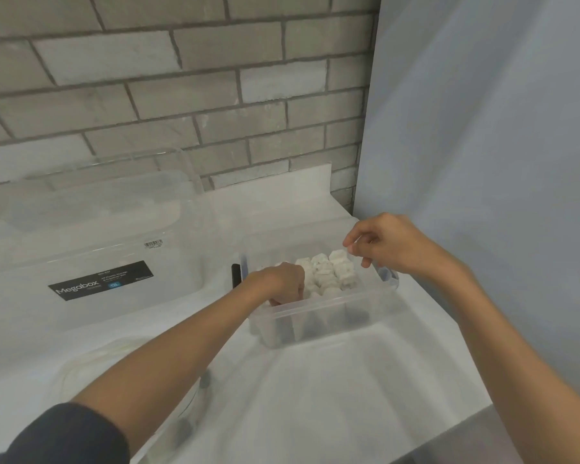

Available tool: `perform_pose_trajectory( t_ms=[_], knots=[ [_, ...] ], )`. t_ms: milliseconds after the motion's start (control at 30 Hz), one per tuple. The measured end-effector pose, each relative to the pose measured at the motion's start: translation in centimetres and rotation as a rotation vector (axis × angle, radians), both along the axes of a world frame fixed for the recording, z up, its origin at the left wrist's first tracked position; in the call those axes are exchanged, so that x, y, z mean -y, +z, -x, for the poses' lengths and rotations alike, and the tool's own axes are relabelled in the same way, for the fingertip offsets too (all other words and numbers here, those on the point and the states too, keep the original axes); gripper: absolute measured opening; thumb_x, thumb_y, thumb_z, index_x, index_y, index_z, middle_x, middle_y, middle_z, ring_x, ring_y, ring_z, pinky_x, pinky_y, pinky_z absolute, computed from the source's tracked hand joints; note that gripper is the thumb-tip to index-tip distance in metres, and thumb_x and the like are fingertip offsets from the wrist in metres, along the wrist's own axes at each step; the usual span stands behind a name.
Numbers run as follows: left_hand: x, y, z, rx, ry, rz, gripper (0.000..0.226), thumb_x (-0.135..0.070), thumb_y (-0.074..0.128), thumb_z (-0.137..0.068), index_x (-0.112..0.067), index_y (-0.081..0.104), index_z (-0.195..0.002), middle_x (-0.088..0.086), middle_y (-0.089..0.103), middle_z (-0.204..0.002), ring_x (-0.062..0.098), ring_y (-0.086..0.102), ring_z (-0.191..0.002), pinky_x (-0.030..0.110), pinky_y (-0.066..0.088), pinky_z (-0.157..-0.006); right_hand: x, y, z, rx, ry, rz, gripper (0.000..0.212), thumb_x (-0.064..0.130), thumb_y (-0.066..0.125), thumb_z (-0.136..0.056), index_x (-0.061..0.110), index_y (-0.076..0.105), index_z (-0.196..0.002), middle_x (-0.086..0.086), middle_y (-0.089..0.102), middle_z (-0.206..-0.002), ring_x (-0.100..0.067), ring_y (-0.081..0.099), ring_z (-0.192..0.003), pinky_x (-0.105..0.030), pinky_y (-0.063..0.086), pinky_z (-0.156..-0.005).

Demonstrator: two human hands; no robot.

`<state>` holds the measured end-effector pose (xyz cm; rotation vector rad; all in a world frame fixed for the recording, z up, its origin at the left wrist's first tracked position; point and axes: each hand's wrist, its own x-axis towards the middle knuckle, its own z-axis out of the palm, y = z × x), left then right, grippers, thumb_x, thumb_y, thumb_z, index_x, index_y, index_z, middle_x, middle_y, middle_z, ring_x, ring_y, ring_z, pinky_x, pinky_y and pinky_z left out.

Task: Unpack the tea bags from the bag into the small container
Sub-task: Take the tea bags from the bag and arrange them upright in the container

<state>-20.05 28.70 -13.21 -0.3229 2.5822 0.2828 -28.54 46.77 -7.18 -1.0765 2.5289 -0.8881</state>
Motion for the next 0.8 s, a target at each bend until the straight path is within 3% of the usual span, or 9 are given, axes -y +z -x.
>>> perform_pose_trajectory(
  t_ms=[100, 200, 267, 367, 433, 533, 567, 700, 800],
  knots=[
    [0.2, -0.6, -0.1, -0.032, 0.014, 0.033, 0.016, -0.004, 0.050, -0.086, -0.006, 0.066, -0.090, 0.009, 0.062, -0.100, 0.028, 0.059, -0.080, 0.031, 0.045, -0.068, 0.0, 0.0, -0.3, 0.002, 0.001, -0.007, 0.009, 0.015, 0.064, -0.088, 0.016, 0.072, -0.090, 0.000, 0.071, -0.071, 0.004, 0.061, -0.050, -0.028, 0.056, -0.064],
    [-0.4, -0.6, -0.2, -0.091, -0.004, 0.103, 0.024, -0.001, 0.046, -0.088, -0.001, 0.066, -0.099, 0.012, 0.059, -0.105, 0.024, 0.052, -0.068, 0.030, 0.041, -0.068, 0.1, 0.0, -0.5, -0.001, 0.009, -0.008, 0.009, 0.014, 0.064, -0.088, 0.015, 0.072, -0.091, 0.006, 0.068, -0.064, 0.004, 0.060, -0.048, -0.026, 0.057, -0.062],
    [-0.9, -0.4, -0.3, -0.103, -0.022, 0.164, 0.021, 0.002, 0.044, -0.088, -0.003, 0.062, -0.097, 0.010, 0.054, -0.103, 0.019, 0.045, -0.061, 0.031, 0.039, -0.069, 0.2, 0.0, -0.7, 0.005, 0.014, -0.006, 0.010, 0.014, 0.064, -0.087, 0.017, 0.072, -0.090, 0.008, 0.067, -0.063, 0.004, 0.061, -0.050, -0.038, 0.059, -0.065],
    [-0.9, -0.1, -0.3, -0.127, -0.028, 0.200, 0.022, -0.004, 0.048, -0.090, -0.004, 0.062, -0.107, 0.010, 0.058, -0.114, 0.026, 0.056, -0.079, 0.031, 0.040, -0.069, 0.5, 0.0, -0.9, 0.010, 0.016, -0.006, 0.010, 0.016, 0.064, -0.087, 0.018, 0.072, -0.091, 0.008, 0.068, -0.063, 0.004, 0.061, -0.052, -0.048, 0.059, -0.064],
    [-0.4, 0.7, -0.5, -0.190, -0.006, 0.172, 0.024, -0.018, 0.059, -0.090, -0.012, 0.062, -0.112, 0.006, 0.058, -0.117, 0.026, 0.061, -0.092, 0.031, 0.043, -0.071, 0.7, 0.2, -1.2, 0.003, 0.023, 0.008, 0.009, 0.017, 0.064, -0.087, 0.019, 0.072, -0.090, 0.007, 0.069, -0.065, 0.003, 0.062, -0.054, -0.041, 0.059, -0.064],
    [1.2, 3.1, -1.8, -0.339, 0.060, 0.036, 0.026, -0.038, 0.063, -0.087, -0.023, 0.063, -0.108, 0.000, 0.060, -0.113, 0.022, 0.059, -0.101, 0.034, 0.048, -0.080, 1.5, 0.6, -2.0, -0.003, 0.053, 0.033, 0.010, 0.015, 0.063, -0.087, 0.020, 0.072, -0.089, 0.003, 0.072, -0.074, -0.001, 0.066, -0.058, -0.015, 0.050, -0.058],
    [1.7, 4.1, -2.8, -0.394, 0.080, -0.026, 0.024, -0.040, 0.064, -0.087, -0.025, 0.064, -0.106, -0.002, 0.062, -0.109, 0.020, 0.059, -0.101, 0.036, 0.049, -0.083, 2.0, 0.7, -2.4, -0.006, 0.069, 0.037, 0.011, 0.015, 0.063, -0.088, 0.020, 0.072, -0.090, 0.002, 0.072, -0.076, -0.002, 0.067, -0.059, -0.013, 0.049, -0.057],
    [3.6, 7.7, -8.6, -0.615, 0.196, -0.208, 0.013, -0.036, 0.067, -0.086, -0.028, 0.069, -0.096, -0.013, 0.066, -0.088, 0.007, 0.060, -0.083, 0.033, 0.051, -0.082, 4.7, 1.3, -5.2, 0.003, 0.162, 0.079, 0.012, 0.015, 0.062, -0.089, 0.021, 0.072, -0.091, 0.001, 0.072, -0.077, -0.005, 0.068, -0.063, -0.031, 0.058, -0.064],
    [5.1, 8.9, -14.1, -0.719, 0.314, -0.236, 0.010, -0.035, 0.069, -0.086, -0.029, 0.071, -0.093, -0.013, 0.067, -0.087, 0.004, 0.061, -0.078, 0.023, 0.049, -0.074, 7.2, 1.7, -8.4, 0.020, 0.263, 0.123, 0.013, 0.015, 0.062, -0.090, 0.021, 0.072, -0.093, 0.002, 0.072, -0.078, -0.004, 0.068, -0.065, -0.022, 0.054, -0.063]
  ],
)
